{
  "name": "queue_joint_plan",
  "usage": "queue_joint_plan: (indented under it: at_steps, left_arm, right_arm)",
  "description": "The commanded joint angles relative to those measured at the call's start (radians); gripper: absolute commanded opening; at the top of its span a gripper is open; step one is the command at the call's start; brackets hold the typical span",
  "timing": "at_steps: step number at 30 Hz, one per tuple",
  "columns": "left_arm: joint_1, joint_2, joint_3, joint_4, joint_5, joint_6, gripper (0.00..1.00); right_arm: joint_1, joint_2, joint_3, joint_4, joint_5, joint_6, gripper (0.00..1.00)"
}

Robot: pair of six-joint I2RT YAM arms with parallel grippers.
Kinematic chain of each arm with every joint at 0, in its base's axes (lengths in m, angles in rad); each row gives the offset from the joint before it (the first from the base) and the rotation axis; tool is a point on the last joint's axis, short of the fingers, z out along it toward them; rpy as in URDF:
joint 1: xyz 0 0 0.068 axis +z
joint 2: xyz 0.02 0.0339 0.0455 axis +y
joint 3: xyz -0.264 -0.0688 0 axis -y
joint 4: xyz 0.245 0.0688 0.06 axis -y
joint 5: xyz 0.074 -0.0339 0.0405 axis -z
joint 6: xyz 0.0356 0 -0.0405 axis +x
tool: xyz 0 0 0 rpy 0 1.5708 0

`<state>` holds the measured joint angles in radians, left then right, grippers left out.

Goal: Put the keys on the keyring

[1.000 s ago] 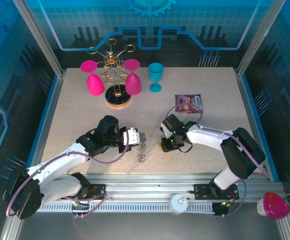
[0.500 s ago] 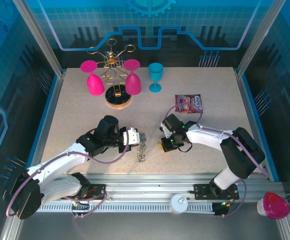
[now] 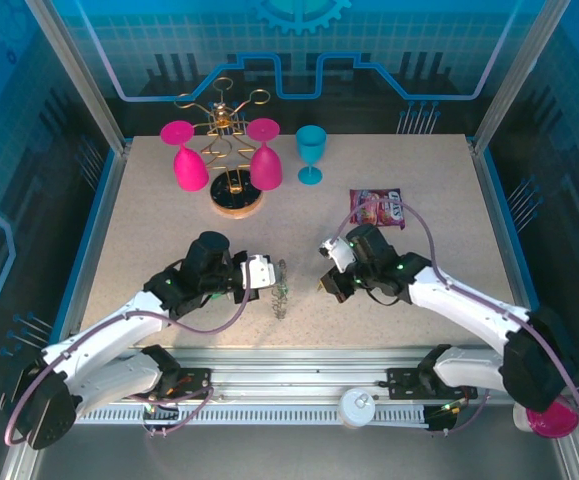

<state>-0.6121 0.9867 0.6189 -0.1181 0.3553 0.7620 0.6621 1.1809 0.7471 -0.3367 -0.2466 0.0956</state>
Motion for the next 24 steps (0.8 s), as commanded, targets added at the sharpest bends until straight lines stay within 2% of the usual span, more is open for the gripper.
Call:
queue_joint_plan:
  at_steps: [1, 6, 12, 24]
  left_arm:
    - [-0.004, -0.028, -0.001, 0.045, 0.001, 0.025, 0.0]
    - [-0.004, -0.04, 0.003, 0.041, 0.035, 0.047, 0.0]
    - [-0.004, -0.065, -0.05, 0.128, 0.085, 0.07, 0.0]
    - [-0.004, -0.067, -0.061, 0.138, 0.125, 0.083, 0.0]
  right_arm:
    - [0.006, -0.078, -0.035, 0.101, -0.125, -0.137, 0.0]
    - [0.011, -0.166, -0.069, 0.189, -0.195, -0.167, 0.0]
    - [0.019, -0.161, -0.025, 0.172, -0.385, -0.263, 0.0]
    - [0.076, -0.023, 0.082, 0.201, -0.394, -0.326, 0.0]
